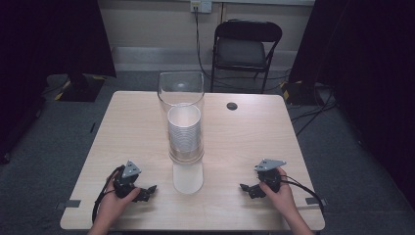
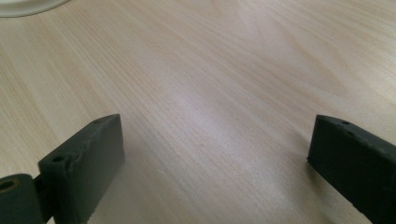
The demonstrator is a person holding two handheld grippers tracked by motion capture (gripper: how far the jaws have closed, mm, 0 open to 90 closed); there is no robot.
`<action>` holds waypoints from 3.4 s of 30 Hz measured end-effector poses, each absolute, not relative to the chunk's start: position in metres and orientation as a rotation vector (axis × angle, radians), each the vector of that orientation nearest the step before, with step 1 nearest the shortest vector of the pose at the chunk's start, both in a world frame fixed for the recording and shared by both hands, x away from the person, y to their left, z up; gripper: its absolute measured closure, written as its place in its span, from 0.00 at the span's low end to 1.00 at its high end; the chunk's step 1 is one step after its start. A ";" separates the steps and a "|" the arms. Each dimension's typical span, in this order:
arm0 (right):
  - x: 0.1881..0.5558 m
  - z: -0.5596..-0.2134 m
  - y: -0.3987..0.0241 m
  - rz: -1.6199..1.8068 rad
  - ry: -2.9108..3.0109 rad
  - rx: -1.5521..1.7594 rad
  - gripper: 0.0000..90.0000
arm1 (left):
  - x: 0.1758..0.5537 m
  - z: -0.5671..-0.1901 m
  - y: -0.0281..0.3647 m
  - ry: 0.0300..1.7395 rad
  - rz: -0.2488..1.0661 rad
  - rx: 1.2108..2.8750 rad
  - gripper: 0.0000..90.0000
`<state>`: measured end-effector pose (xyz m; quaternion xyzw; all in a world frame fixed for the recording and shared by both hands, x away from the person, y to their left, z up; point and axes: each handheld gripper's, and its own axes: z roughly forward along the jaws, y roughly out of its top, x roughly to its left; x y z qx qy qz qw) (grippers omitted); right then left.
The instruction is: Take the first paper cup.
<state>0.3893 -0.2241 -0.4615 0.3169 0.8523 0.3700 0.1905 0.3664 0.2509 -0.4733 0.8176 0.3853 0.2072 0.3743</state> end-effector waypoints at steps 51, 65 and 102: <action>0.389 -0.461 -0.226 1.042 2.406 0.872 0.03 | 0.366 -0.402 0.138 0.686 0.588 1.682 0.35; 0.388 -0.461 -0.228 1.043 2.414 0.861 0.03 | 0.366 -0.406 0.134 0.664 0.641 1.695 0.39; 0.388 -0.462 -0.228 1.045 2.415 0.860 0.03 | 0.365 -0.424 0.135 0.690 0.708 1.780 0.40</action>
